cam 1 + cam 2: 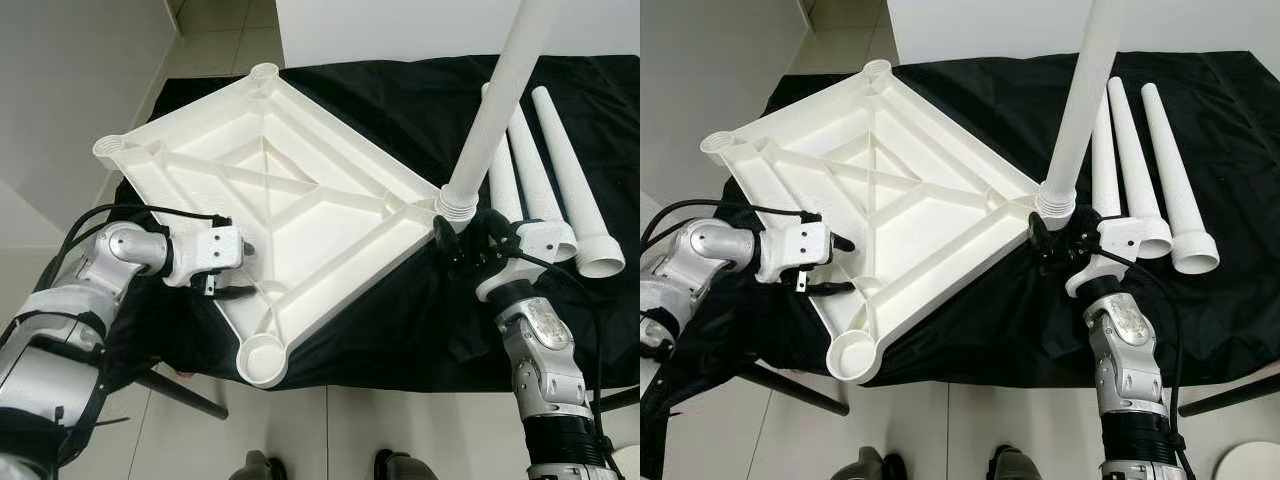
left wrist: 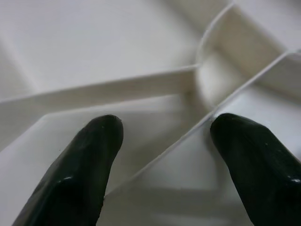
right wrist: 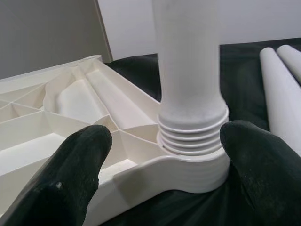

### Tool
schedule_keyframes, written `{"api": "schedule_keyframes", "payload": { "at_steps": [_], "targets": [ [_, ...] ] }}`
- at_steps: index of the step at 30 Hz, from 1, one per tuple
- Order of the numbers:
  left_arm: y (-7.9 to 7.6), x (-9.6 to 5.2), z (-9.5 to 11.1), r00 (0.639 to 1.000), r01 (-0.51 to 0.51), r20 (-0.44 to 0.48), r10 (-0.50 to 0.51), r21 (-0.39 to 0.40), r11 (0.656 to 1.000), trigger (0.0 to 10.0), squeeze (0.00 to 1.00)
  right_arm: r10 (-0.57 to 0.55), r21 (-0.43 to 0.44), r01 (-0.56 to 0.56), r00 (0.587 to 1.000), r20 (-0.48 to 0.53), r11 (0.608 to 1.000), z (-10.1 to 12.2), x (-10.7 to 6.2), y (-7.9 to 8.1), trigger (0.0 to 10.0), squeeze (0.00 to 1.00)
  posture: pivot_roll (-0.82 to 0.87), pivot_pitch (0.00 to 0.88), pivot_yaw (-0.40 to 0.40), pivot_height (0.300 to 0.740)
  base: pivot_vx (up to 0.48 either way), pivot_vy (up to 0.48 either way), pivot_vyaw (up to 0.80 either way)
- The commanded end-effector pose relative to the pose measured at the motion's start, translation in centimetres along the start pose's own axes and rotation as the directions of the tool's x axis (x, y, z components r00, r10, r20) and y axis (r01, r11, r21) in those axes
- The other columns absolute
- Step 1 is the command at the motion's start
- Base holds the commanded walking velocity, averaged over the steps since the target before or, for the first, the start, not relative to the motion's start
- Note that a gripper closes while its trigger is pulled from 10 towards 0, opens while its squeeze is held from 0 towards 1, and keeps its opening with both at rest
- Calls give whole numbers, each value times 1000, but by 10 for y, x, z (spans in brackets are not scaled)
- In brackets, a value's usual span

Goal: Building children table

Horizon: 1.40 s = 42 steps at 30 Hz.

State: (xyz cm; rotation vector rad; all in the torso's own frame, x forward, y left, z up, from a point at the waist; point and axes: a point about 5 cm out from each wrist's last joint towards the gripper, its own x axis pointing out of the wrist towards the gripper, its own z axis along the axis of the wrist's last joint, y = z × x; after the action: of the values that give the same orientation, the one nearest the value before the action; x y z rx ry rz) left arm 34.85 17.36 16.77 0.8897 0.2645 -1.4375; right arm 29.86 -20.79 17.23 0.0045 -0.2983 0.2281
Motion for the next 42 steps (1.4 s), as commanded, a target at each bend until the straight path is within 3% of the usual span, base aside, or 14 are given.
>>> {"api": "schedule_keyframes", "payload": {
  "at_steps": [1, 3, 5, 17, 30, 32, 33, 34, 35, 36, 38, 39, 41, 42],
  "targets": [
    [-15, 4, -14, 987, 158, -6, -161, -145, 977, 9843, 0, 10, 5, -10, 1000, -18, 1000, -2, -2, 2, 10000, 0, -106, 212, 127, 740, 0, 0, 0],
    [-15, 4, -14, 987, 158, -6, -161, -145, 977, 9843, 0, 10, 5, -10, 1000, -18, 1000, -2, -2, 2, 10000, 0, -106, 212, 127, 740, 0, 0, 0],
    [-12, 2, -12, 979, 201, 24, -200, -200, 959, 3098, 0, 11, 3, -11, 1000, -21, 1000, -2, -2, 2, 10000, 0, -112, 218, 126, 740, 0, 0, 0],
    [-4, 3, -4, 981, 188, 80, -175, -219, 957, 2078, 0, 14, -1, -14, 1000, -25, 1000, 0, -2, 2, 10000, 0, -115, 228, 124, 740, 0, 0, 0],
    [7, 5, 7, 936, -114, 287, 203, -301, 947, 0, 0, -1, 5, 1, 1000, -20, 1000, 1, 0, 1, 10000, 0, -117, 213, 117, 740, 0, 0, 0],
    [7, 8, 10, 925, -128, 309, 221, -294, 947, 667, 0, 0, 7, 0, 1000, -19, 1000, 1, 1, 2, 10000, 0, -115, 211, 117, 740, 0, 0, 0],
    [5, 13, 16, 917, -123, 335, 215, -276, 953, 8235, 0, 4, 9, -4, 1000, -18, 1000, 0, 2, 3, 10000, 0, -109, 207, 117, 740, 0, 0, 0],
    [2, 17, 21, 911, -108, 358, 204, -272, 956, 10000, 0, 5, 11, -5, 1000, -17, 1000, 0, 4, 4, 10000, 0, -105, 205, 117, 740, 0, 0, 0],
    [1, 19, 25, 908, -95, 371, 195, -271, 958, 10000, 0, 6, 13, -6, 1000, -16, 1000, 0, 5, 4, 10000, 0, -105, 205, 117, 740, 0, 0, 0],
    [-1, 21, 28, 902, -83, 390, 187, -266, 960, 10000, 361, 6, 14, -6, 1000, -14, 1000, 0, 5, 5, 10000, 0, -105, 203, 119, 740, 0, 0, 0],
    [-1, 21, 30, 897, -78, 401, 183, -264, 961, 10000, 361, 6, 15, -6, 1000, -13, 1000, 0, 6, 5, 10000, 0, -105, 203, 119, 740, 0, 0, 0],
    [-4, 22, 35, 893, -83, 411, 182, -247, 965, 10000, 1000, 6, 16, -6, 1000, -9, 1000, 0, 7, 5, 10000, 0, -103, 200, 122, 740, 0, 0, 0],
    [-4, 22, 35, 893, -83, 411, 182, -247, 965, 10000, 1000, 6, 16, -6, 1000, -9, 1000, 0, 7, 5, 10000, 0, -103, 200, 122, 740, 0, 0, 0],
    [-5, 21, 42, 886, -95, 426, 184, -221, 971, 10000, 514, 7, 18, -7, 1000, -7, 1000, 0, 7, 6, 10000, 0, -99, 197, 123, 740, 0, 0, 0]
  ]
}}
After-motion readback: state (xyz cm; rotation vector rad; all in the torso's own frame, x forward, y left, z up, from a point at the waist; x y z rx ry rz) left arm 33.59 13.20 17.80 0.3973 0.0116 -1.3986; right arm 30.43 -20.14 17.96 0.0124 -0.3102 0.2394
